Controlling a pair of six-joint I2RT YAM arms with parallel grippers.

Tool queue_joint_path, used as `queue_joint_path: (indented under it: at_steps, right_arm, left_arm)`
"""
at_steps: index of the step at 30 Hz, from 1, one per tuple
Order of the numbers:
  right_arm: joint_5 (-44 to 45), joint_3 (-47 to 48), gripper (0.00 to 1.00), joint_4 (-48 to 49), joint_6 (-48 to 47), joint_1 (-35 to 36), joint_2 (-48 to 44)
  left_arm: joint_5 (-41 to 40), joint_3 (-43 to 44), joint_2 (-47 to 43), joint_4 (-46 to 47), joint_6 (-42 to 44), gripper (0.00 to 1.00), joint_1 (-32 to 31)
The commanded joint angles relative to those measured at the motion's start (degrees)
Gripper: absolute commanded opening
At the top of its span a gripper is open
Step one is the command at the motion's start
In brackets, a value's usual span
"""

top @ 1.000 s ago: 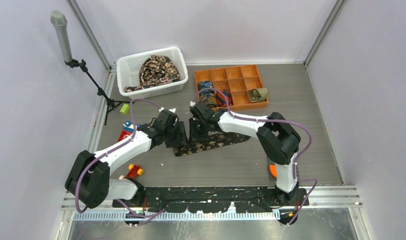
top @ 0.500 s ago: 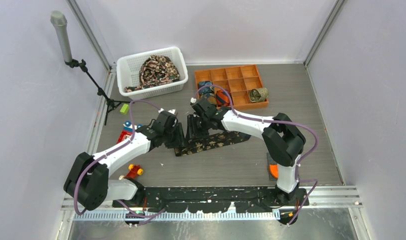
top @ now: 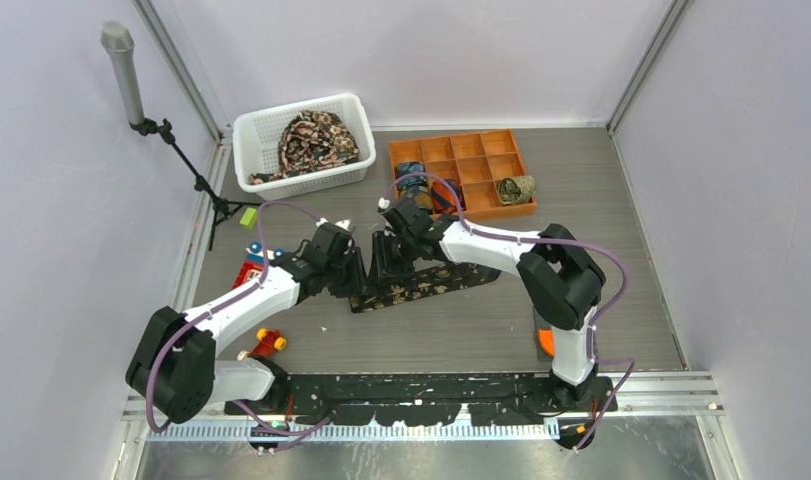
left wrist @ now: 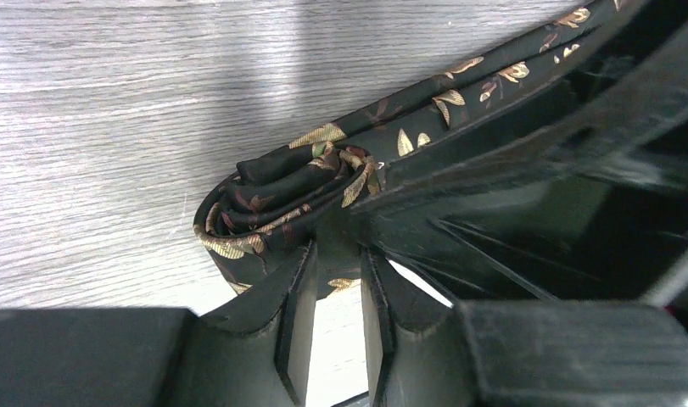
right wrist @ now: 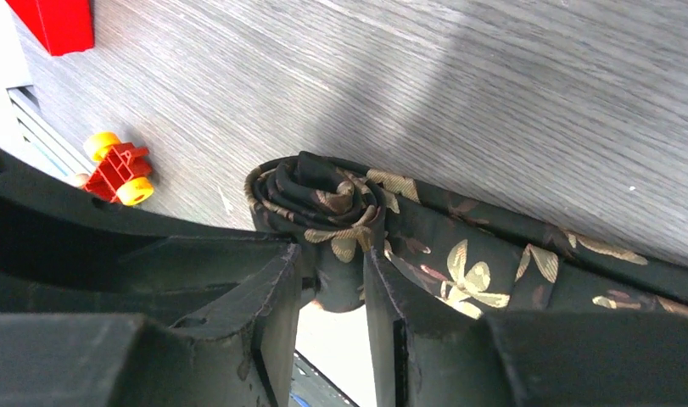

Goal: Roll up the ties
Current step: Roll the tie at the center of the board.

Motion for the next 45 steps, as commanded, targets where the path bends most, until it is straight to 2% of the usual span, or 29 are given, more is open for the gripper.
queue_joint_path:
  at_steps: [1,9,19,29,37,45]
  right_arm:
    - [-2.32,-0.34,0.37,2.09,0.83,0.11,1.78]
    - [-0.99,-1.0,0.33,1.79,0.61,0.14,3.22]
    - [-0.65,-2.21,0.3,2.37,0.75,0.11,3.57]
    - [-0.65,-4.61,0.29,4.05,1.43,0.16,3.41]
    - [-0.13,-6.29,0.28,4.97,1.48,0.16,3.26]
    - [0.05,-7.4,0.28,5.53,1.56,0.14,2.81]
  left_arm:
    - [0.7,0.14,-1.53,2.95,0.65,0.27,-0.34]
    - [0.71,0.61,-2.38,2.37,0.84,0.29,-0.35]
    - [-4.04,1.16,-7.39,-1.96,2.09,0.51,-0.29]
    - [-10.49,-4.36,-15.33,-3.71,0.69,0.7,-0.2]
    - [-9.93,-10.71,-20.35,-0.15,-4.0,0.69,0.14]
    - [-6.86,-16.38,-22.52,7.52,-10.33,0.65,1.82]
